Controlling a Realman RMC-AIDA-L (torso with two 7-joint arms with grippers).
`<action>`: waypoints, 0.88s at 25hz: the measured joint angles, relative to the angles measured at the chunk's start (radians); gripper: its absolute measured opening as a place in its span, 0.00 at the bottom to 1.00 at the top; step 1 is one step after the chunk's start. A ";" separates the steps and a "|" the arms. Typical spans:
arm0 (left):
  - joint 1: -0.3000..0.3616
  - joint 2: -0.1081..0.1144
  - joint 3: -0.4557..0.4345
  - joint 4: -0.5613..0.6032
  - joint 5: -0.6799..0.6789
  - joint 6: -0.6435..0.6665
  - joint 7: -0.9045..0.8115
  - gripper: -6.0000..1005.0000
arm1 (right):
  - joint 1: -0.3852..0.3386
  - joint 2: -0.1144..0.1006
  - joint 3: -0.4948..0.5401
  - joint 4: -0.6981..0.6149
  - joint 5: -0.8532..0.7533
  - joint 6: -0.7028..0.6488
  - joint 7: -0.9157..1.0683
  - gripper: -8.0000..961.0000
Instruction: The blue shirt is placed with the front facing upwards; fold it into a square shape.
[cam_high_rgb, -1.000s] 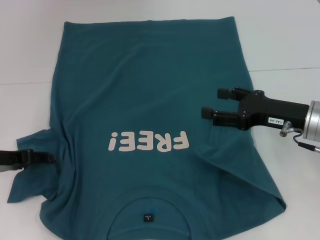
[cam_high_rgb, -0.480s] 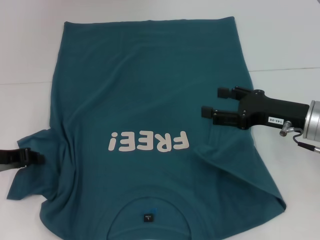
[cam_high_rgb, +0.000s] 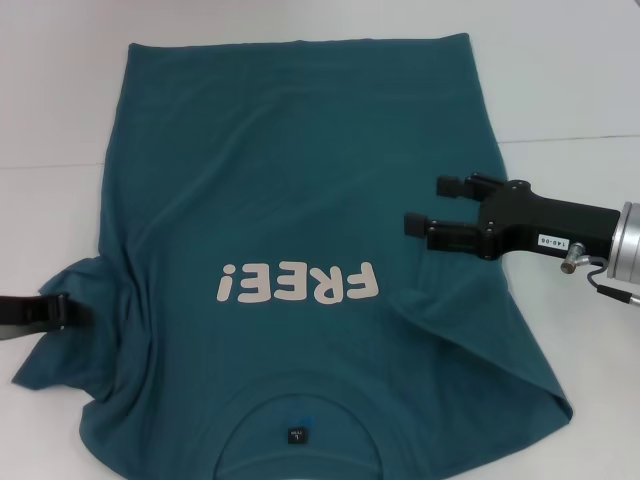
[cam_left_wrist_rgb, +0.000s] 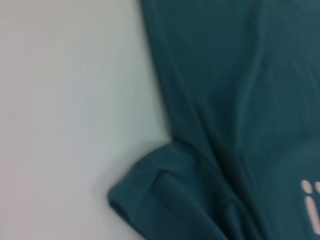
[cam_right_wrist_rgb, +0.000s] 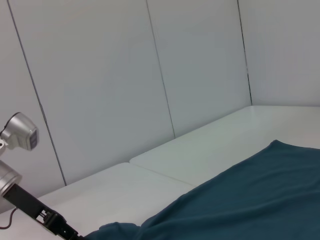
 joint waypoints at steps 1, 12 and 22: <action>-0.002 -0.004 0.000 -0.009 -0.001 0.010 -0.001 0.12 | -0.001 0.000 0.000 0.000 0.000 0.001 0.000 0.97; -0.036 -0.099 0.005 -0.148 -0.002 0.101 -0.018 0.10 | -0.015 -0.004 0.026 -0.001 0.000 0.007 -0.005 0.97; -0.056 -0.133 0.100 -0.170 -0.046 0.104 -0.084 0.10 | -0.023 -0.006 0.037 -0.002 0.000 0.008 -0.017 0.97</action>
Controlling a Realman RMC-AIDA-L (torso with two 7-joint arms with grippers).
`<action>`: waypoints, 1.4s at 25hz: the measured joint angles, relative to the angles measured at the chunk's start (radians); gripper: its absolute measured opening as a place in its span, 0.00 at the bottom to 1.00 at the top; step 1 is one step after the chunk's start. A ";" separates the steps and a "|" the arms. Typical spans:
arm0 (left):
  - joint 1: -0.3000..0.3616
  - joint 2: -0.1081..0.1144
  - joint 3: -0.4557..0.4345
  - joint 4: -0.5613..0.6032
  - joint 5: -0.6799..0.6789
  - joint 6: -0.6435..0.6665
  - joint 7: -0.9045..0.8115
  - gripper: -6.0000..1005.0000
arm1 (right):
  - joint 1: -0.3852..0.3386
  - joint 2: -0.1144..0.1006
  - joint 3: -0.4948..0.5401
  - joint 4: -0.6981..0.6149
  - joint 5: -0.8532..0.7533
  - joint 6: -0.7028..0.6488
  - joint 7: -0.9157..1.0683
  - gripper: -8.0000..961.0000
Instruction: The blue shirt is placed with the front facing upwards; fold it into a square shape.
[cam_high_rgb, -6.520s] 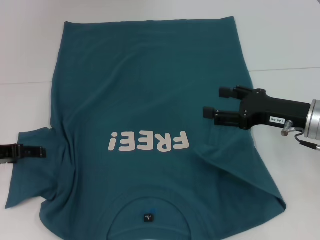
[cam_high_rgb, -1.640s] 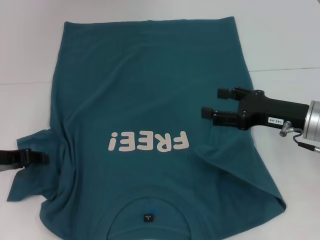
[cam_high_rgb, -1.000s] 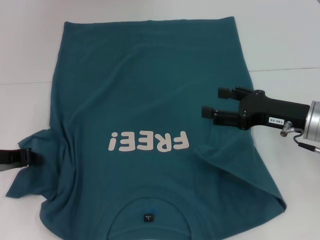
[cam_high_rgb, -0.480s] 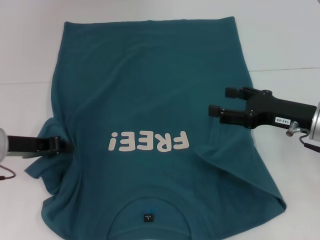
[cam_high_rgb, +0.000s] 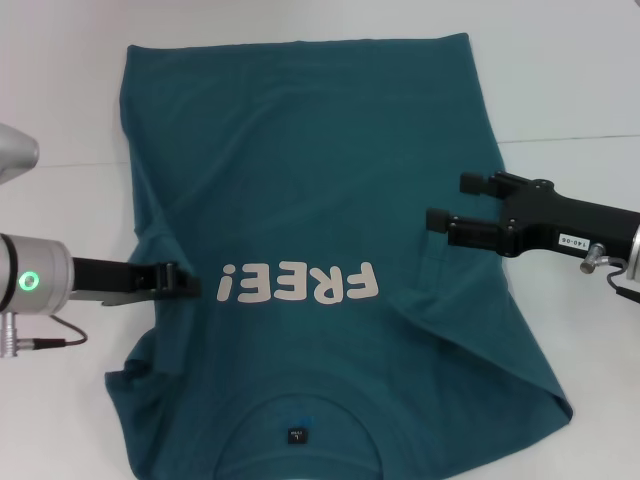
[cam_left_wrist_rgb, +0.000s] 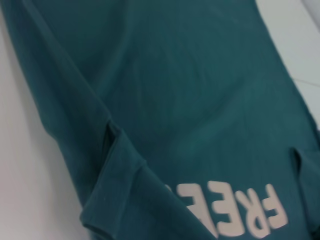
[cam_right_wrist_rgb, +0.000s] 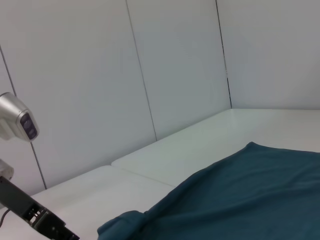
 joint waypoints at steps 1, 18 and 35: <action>-0.001 0.000 0.003 0.008 -0.014 -0.006 -0.001 0.10 | -0.001 0.000 0.000 0.000 0.000 0.000 -0.003 0.97; -0.056 0.001 0.010 0.061 -0.063 -0.091 -0.028 0.10 | -0.020 0.005 0.003 0.010 0.001 -0.003 -0.046 0.97; -0.066 0.001 0.047 0.071 -0.063 -0.140 -0.026 0.10 | -0.019 0.006 0.003 0.022 0.002 0.000 -0.053 0.97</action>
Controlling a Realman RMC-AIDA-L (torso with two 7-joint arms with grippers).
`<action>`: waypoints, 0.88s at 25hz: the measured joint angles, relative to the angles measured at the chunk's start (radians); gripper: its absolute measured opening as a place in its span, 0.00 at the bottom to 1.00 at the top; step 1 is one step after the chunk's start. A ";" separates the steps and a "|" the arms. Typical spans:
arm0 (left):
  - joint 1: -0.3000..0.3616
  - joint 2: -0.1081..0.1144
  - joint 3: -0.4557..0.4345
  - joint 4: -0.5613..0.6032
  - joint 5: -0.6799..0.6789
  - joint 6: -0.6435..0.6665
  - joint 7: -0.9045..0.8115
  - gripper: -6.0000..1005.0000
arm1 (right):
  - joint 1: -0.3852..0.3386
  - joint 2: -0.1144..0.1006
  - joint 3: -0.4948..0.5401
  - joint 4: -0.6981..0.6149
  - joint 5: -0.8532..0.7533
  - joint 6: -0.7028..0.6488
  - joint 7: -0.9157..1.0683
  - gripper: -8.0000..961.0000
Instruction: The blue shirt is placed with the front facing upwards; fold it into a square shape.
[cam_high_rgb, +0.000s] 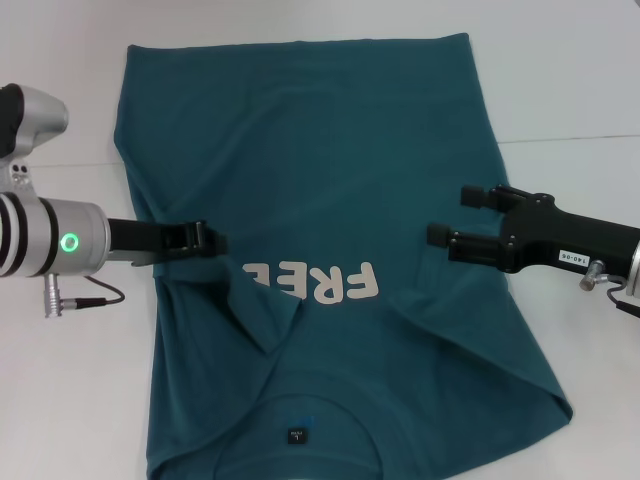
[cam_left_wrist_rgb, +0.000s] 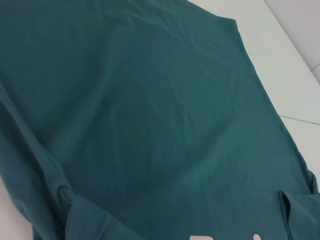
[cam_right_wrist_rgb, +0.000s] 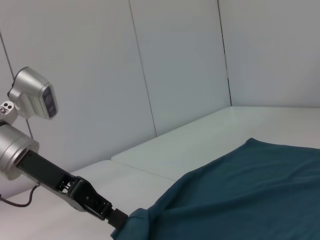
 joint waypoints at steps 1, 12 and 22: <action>-0.001 0.000 0.001 0.000 0.000 0.000 0.000 0.11 | 0.000 0.000 0.000 0.000 0.000 0.000 0.000 0.97; 0.050 0.007 -0.012 -0.041 -0.007 -0.001 0.001 0.32 | -0.003 0.000 0.000 0.000 0.000 0.000 0.008 0.96; 0.095 0.031 -0.022 -0.042 -0.009 -0.037 -0.002 0.64 | 0.004 0.000 -0.003 0.001 0.000 0.014 0.011 0.97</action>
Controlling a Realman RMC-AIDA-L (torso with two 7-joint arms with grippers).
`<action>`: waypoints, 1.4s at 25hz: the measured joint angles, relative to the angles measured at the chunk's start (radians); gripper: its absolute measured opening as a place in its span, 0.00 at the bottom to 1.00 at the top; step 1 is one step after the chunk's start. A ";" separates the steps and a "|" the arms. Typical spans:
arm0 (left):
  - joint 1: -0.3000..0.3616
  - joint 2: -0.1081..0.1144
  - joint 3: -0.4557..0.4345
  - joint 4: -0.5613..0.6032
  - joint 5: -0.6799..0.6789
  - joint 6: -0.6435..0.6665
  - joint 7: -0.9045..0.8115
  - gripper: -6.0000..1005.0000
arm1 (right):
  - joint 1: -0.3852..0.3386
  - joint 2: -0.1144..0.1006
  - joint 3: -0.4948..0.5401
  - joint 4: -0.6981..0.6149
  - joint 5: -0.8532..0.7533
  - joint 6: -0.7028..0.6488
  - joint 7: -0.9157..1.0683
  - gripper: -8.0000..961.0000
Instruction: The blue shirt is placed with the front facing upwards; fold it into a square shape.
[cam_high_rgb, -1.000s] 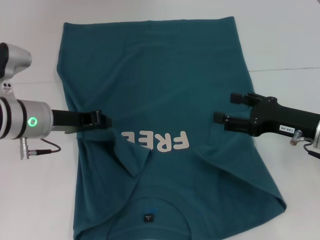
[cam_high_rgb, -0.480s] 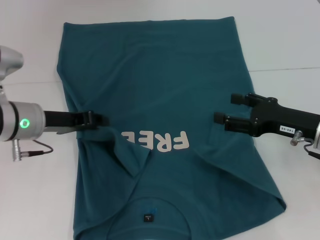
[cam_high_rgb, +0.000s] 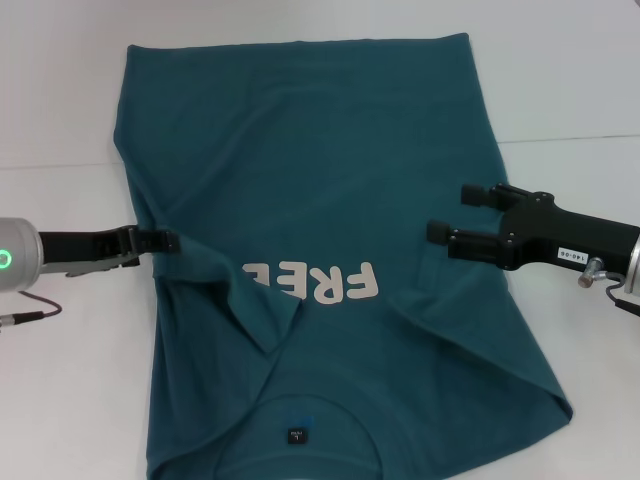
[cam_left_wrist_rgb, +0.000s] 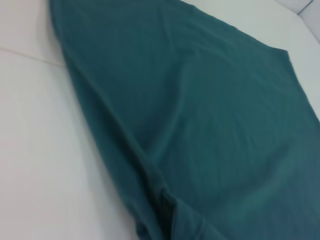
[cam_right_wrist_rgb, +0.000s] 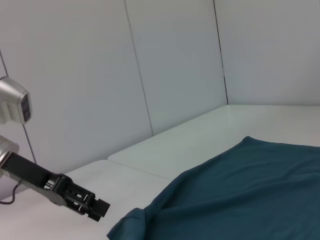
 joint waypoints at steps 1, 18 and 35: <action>0.000 0.000 0.000 0.000 0.000 0.000 0.000 0.67 | 0.000 0.000 -0.001 0.000 0.000 0.001 0.000 0.97; -0.015 0.006 0.013 0.097 0.010 -0.090 0.022 0.68 | -0.004 0.000 0.003 0.001 0.000 0.001 0.005 0.97; -0.039 0.016 0.061 0.163 0.009 -0.152 0.024 0.60 | -0.003 0.000 0.002 0.001 0.000 0.001 0.009 0.97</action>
